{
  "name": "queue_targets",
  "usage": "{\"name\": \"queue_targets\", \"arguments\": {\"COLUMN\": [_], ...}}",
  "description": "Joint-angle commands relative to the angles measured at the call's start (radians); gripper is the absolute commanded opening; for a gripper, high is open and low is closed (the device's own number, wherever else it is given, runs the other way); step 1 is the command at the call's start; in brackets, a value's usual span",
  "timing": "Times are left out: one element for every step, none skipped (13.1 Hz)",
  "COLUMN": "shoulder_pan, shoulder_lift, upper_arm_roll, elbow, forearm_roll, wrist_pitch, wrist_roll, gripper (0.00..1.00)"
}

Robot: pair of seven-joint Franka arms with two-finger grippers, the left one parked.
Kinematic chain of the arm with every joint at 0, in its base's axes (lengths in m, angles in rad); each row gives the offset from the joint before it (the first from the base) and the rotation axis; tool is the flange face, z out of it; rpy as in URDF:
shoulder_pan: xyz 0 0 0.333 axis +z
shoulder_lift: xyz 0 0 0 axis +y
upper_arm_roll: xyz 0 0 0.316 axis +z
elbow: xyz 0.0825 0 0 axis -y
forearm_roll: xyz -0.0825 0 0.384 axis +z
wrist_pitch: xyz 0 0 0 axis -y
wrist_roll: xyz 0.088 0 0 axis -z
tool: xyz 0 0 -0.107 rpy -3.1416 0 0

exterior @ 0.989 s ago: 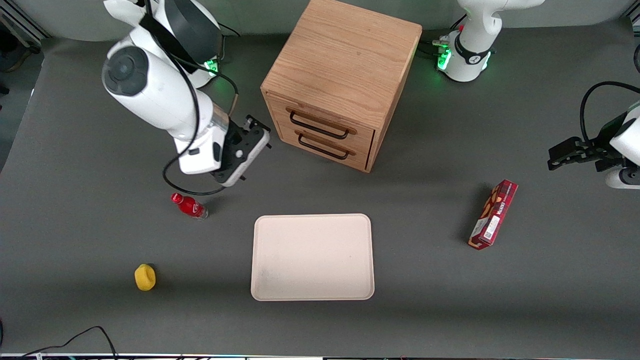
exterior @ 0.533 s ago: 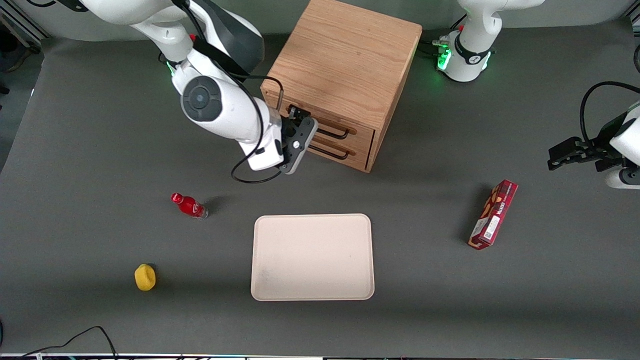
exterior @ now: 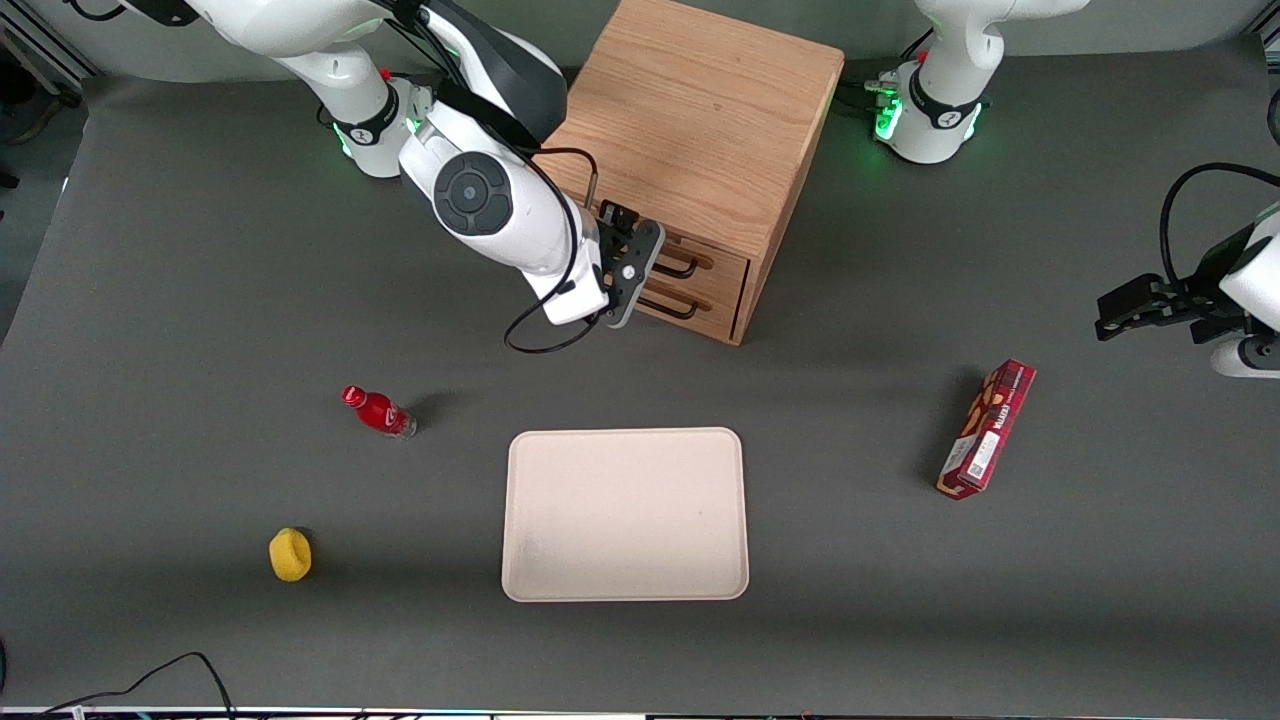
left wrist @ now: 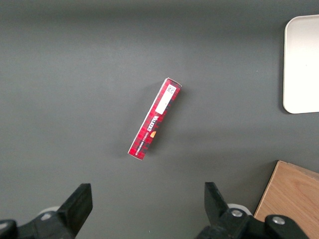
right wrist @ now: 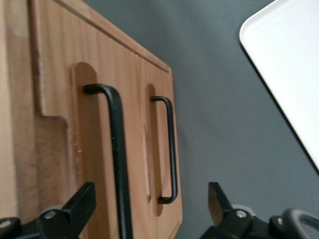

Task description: Open upper drawer

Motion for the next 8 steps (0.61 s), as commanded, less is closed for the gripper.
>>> {"name": "queue_targets", "arguments": {"shoulder_pan": [0.012,0.013,0.013,0.013,0.014,0.014,0.014,0.014], "shoulder_lift": [0.028,0.037,0.04,0.044,0.053,0.062,0.073,0.079], "upper_arm_roll": [0.002,0.002,0.002,0.002,0.002,0.002,0.001,-0.002], "elbow": [-0.012,-0.014,-0.017,-0.018,-0.018,-0.017,-0.017,-0.017], "forearm_roll": [-0.028,-0.046,-0.051,-0.054,-0.077,-0.105,-0.126,-0.135], "wrist_pitch": [0.051,0.068,0.079,0.087,0.09,0.094,0.108,0.123], "wrist_roll": [-0.02,-0.018,-0.018,-0.02,-0.021,-0.023,-0.024,-0.026], "gripper": [1.0,1.0,1.0,1.0,1.0,1.0,1.0,1.0]}}
